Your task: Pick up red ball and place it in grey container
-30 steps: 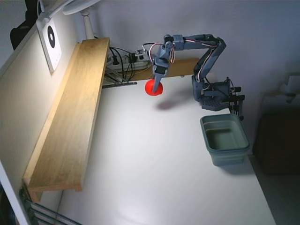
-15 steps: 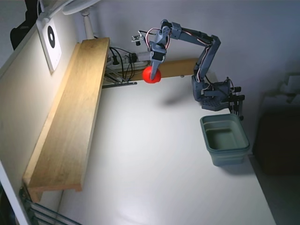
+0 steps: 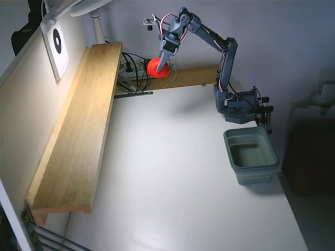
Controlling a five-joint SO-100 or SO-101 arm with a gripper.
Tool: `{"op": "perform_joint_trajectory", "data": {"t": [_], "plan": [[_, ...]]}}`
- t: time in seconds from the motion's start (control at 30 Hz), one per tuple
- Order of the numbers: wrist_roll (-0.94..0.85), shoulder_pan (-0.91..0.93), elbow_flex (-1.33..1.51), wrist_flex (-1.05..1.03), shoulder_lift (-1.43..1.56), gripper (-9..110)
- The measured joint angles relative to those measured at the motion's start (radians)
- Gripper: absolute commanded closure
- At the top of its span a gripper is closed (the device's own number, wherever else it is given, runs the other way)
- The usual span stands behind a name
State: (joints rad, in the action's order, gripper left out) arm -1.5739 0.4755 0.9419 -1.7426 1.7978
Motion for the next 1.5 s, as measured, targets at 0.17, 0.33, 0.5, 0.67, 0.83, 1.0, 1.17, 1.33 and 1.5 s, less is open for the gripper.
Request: {"op": "perform_joint_trajectory", "data": {"t": [0.17, 0.33, 0.5, 0.67, 0.83, 1.0, 1.17, 1.33, 1.5], "plan": [[0.0, -0.003, -0.006, 0.0, -0.002, 78], [0.0, -0.092, -0.006, 0.0, -0.002, 78], [0.0, -0.225, -0.006, 0.0, -0.002, 78], [0.0, -0.373, -0.006, 0.0, -0.002, 78], [0.0, -0.502, -0.006, 0.0, -0.002, 78], [0.0, -0.653, -0.006, 0.0, -0.003, 78], [0.0, -0.802, -0.006, 0.0, -0.003, 78], [0.0, -0.95, -0.006, 0.0, -0.003, 78], [0.0, -1.091, -0.006, 0.0, -0.003, 78]]}}
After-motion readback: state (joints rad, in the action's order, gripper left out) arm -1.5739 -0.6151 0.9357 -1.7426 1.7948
